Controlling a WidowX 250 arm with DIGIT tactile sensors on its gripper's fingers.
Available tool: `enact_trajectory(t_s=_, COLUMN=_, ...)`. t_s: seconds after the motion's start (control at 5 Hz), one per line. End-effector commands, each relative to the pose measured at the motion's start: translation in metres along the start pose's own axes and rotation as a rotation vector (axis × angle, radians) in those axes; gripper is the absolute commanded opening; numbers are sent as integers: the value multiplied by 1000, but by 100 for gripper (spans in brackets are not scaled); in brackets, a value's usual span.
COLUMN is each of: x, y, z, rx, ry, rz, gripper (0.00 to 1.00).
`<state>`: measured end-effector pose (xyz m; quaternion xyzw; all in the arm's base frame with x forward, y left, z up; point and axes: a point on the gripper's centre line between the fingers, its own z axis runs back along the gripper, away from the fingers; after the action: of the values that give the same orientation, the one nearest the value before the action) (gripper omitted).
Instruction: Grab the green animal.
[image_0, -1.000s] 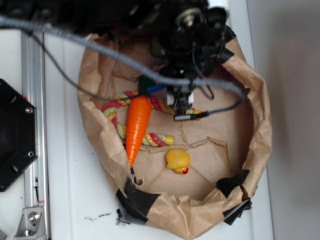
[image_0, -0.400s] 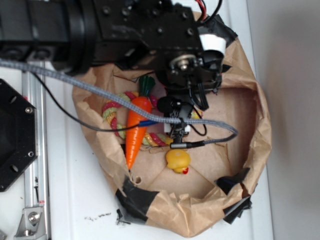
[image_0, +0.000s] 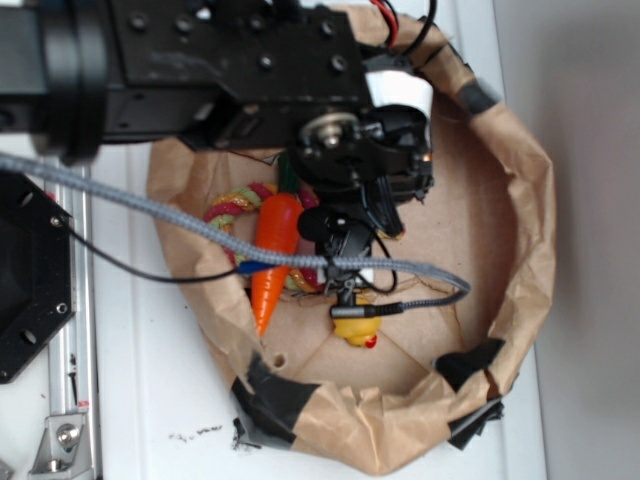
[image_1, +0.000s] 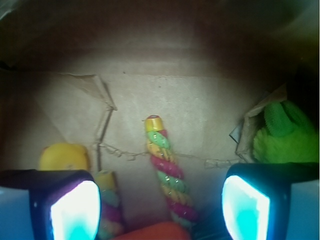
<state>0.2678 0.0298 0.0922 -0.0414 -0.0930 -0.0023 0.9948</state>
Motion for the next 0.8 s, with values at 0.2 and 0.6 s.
enact_trajectory(t_s=0.2, x=11, y=-21, z=37, rx=-23, ry=-95, rz=-45, gripper=100)
enact_trajectory(t_s=0.6, x=14, y=28, z=6, rx=35, ry=-56, rz=4, gripper=100)
